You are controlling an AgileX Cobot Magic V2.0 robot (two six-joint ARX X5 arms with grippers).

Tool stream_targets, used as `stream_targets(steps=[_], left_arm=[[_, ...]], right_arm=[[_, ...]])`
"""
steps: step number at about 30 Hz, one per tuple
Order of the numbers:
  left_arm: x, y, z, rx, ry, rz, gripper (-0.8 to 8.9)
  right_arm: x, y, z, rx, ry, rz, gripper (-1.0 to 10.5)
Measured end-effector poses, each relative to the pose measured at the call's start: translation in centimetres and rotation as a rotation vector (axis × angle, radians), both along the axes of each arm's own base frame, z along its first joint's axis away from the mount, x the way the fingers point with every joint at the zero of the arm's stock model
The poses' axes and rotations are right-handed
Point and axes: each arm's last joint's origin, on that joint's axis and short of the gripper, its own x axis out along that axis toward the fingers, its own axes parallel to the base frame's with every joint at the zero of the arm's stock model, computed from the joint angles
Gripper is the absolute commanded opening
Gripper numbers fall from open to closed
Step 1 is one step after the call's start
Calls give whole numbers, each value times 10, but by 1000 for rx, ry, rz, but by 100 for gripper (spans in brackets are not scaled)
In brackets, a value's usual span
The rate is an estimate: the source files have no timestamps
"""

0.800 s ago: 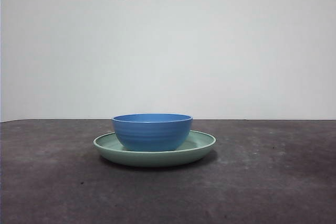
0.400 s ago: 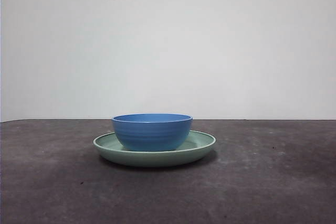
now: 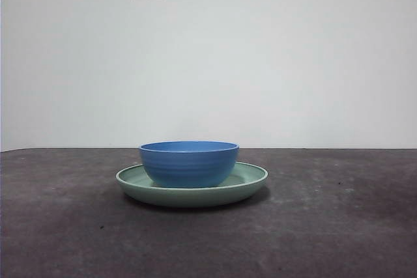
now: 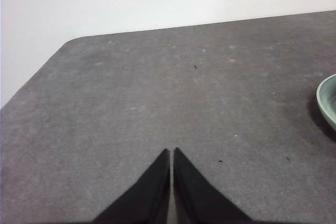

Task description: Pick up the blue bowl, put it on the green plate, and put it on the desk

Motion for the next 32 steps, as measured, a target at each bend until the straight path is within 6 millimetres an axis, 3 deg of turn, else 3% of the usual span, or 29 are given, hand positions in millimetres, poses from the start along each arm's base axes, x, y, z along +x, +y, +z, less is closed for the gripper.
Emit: stream_targets(steps=[28, 32], left_arm=[[0, 0, 0, -15, 0, 3, 11], [0, 0, 0, -15, 0, 2, 11]], right_arm=[[0, 0, 0, 0, 0, -1, 8], [-2, -8, 7, 13, -82, -12, 8]])
